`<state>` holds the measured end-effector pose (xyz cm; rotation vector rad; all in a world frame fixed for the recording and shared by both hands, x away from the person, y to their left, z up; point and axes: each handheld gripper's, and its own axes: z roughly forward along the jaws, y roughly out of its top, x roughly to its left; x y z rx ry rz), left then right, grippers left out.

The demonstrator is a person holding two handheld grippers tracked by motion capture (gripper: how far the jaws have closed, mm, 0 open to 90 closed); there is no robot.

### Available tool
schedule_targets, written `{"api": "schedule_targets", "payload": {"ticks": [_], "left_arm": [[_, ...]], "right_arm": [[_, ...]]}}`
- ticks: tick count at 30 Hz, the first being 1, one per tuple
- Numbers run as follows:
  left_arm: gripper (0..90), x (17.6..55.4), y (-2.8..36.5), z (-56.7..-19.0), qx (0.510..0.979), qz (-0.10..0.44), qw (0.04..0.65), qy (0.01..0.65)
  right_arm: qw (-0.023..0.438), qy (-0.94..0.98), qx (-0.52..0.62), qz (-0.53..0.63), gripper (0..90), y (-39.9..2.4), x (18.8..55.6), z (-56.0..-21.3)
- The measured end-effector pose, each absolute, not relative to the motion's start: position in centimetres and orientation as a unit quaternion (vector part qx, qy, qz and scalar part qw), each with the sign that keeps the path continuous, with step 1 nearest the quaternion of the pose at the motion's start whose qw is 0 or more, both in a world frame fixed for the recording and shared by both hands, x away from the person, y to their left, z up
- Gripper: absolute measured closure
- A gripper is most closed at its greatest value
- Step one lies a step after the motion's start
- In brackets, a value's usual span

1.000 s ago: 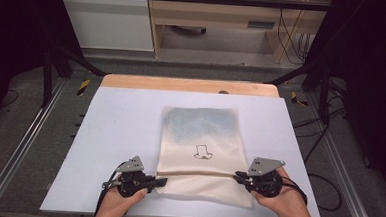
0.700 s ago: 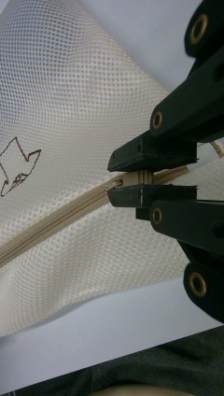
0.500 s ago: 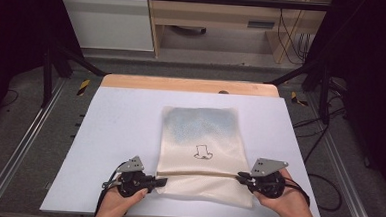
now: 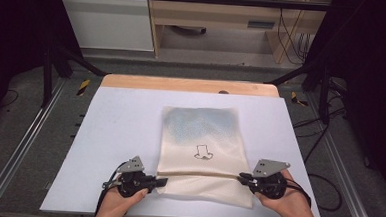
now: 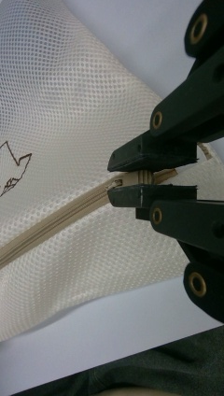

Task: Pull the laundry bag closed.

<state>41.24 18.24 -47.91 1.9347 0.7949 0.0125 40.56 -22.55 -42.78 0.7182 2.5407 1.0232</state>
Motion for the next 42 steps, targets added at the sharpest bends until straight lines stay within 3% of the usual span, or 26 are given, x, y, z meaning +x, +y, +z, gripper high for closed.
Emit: {"api": "schedule_targets", "payload": {"ticks": [42], "left_arm": [[83.0,41.4,18.5,-47.6,0.799,0.013,0.502,0.331]], "right_arm": [[0.153,0.880,0.270,0.360,81.9,-24.3,40.1,-43.4]]}}
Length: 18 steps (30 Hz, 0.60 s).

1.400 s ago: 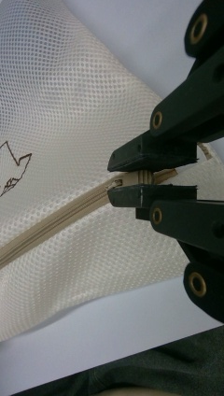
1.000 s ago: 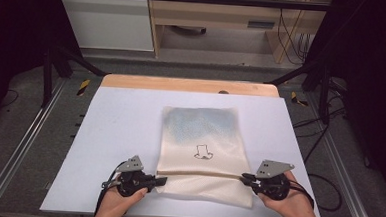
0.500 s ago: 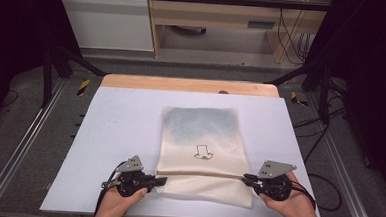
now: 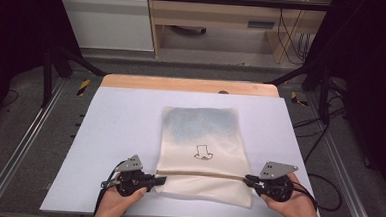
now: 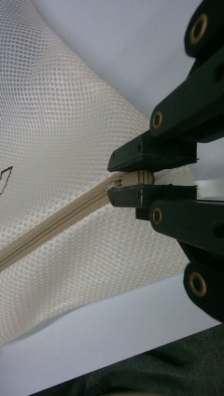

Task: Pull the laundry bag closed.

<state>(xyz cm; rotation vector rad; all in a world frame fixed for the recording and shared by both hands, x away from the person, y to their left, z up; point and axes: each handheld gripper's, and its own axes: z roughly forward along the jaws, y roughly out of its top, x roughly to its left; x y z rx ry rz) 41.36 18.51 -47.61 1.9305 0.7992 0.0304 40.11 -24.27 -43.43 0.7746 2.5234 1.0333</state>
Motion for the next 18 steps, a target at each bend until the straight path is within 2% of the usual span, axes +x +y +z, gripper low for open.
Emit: {"api": "schedule_targets", "payload": {"ticks": [18], "left_arm": [[83.4,41.34,18.70,-47.49,0.798,0.016,0.502,0.333]], "right_arm": [[0.153,0.878,0.278,0.358,81.9,-24.90,39.94,-43.78]]}}
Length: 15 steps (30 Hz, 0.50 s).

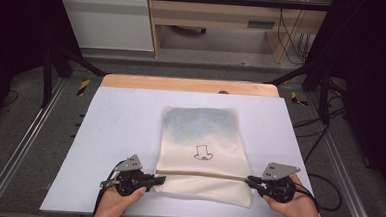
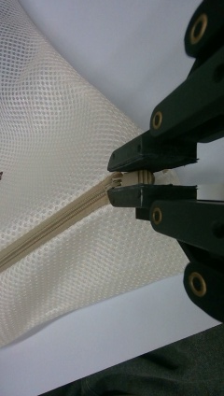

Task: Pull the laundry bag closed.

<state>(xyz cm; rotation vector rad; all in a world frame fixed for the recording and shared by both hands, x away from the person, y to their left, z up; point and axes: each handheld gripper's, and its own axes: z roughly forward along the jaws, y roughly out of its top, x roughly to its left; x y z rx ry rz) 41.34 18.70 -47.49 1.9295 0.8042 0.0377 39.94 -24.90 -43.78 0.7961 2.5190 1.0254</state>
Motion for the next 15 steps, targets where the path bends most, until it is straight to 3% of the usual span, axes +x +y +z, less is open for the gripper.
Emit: {"api": "schedule_targets", "payload": {"ticks": [15], "left_arm": [[83.7,41.41,18.79,-47.56,0.798,0.016,0.501,0.335]], "right_arm": [[0.152,0.876,0.282,0.361,81.9,-25.05,39.83,-43.94]]}}
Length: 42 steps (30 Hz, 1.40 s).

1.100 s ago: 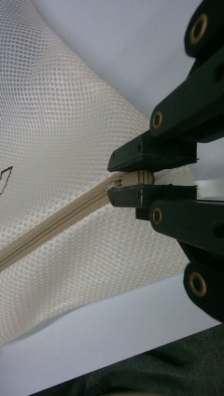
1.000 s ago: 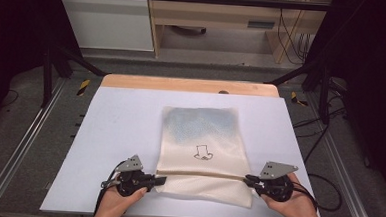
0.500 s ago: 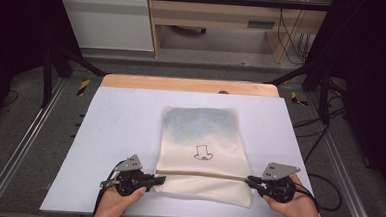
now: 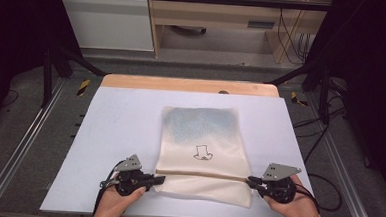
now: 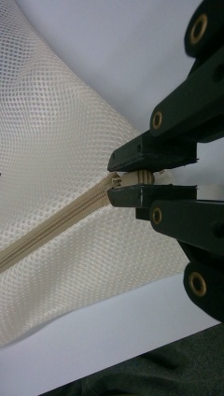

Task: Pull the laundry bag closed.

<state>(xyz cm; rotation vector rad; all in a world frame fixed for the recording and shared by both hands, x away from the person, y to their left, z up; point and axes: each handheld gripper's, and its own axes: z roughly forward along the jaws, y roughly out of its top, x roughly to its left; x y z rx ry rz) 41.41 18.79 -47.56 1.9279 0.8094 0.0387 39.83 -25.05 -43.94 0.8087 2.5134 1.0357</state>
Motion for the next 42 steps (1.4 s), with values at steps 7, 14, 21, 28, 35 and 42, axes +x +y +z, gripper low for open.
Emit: {"api": "schedule_targets", "payload": {"ticks": [7,14,21,28,35,42], "left_arm": [[83.9,41.5,19.1,-47.8,0.796,0.019,0.498,0.344],[83.9,41.3,18.9,-47.9,0.800,0.016,0.494,0.341],[59.2,40.8,19.5,-47.2,0.795,0.047,0.482,0.365],[25.2,39.5,21.8,-44.5,0.770,0.154,0.488,0.381],[11.3,41.1,24.5,-43.7,0.749,0.223,0.475,0.405],[6.8,41.9,26.8,-43.4,0.743,0.268,0.460,0.406]], "right_arm": [[0.144,0.869,0.288,0.375,81.9,-25.4,39.7,-43.9],[0.151,0.876,0.284,0.358,81.9,-25.3,39.5,-44.1],[0.133,0.876,0.286,0.365,71.0,-25.1,39.5,-44.6],[0.193,0.814,0.330,0.436,33.7,-25.4,39.9,-42.8],[0.268,0.764,0.389,0.440,11.8,-26.0,41.0,-42.2],[0.299,0.725,0.433,0.444,7.1,-27.8,41.8,-42.4]]}}
